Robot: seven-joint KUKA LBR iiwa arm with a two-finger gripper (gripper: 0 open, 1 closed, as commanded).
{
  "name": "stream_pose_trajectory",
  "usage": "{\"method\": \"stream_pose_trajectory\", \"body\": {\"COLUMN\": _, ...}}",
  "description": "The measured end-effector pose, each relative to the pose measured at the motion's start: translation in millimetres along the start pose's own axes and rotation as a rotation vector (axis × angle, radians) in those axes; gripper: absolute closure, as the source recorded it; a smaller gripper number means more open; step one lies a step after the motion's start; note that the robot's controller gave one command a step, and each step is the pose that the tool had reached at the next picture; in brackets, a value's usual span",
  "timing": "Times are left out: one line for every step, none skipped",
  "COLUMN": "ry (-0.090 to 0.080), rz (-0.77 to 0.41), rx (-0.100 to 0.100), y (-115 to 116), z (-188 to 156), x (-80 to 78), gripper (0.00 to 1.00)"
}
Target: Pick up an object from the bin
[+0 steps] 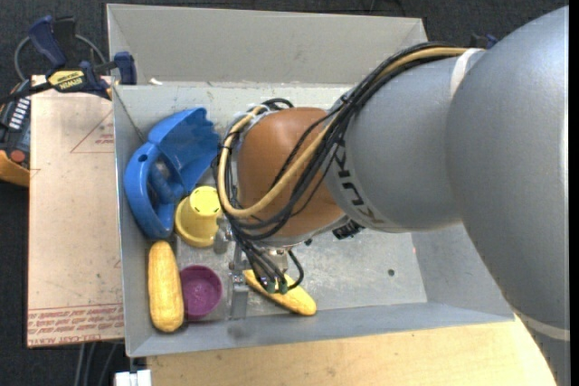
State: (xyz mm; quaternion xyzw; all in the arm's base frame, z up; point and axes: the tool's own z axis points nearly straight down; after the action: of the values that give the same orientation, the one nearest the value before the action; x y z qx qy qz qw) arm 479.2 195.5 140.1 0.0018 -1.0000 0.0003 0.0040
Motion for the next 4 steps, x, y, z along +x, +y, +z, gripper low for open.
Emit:
{"method": "stream_pose_trajectory", "body": {"ry": -0.007, "rz": 0.005, "rx": -0.001, "y": -1, "z": -4, "x": -2.3, "gripper": 0.00}}
{"method": "stream_pose_trajectory", "body": {"ry": -0.001, "rz": 0.128, "rx": 0.004, "y": 50, "z": 69, "x": -38.2, "gripper": 0.00}}
{"method": "stream_pose_trajectory", "body": {"ry": 0.000, "rz": 0.127, "rx": 0.000, "y": 54, "z": 74, "x": -37.3, "gripper": 0.00}}
{"method": "stream_pose_trajectory", "body": {"ry": -0.003, "rz": -0.061, "rx": 0.004, "y": 39, "z": 69, "x": -78.4, "gripper": 1.00}}
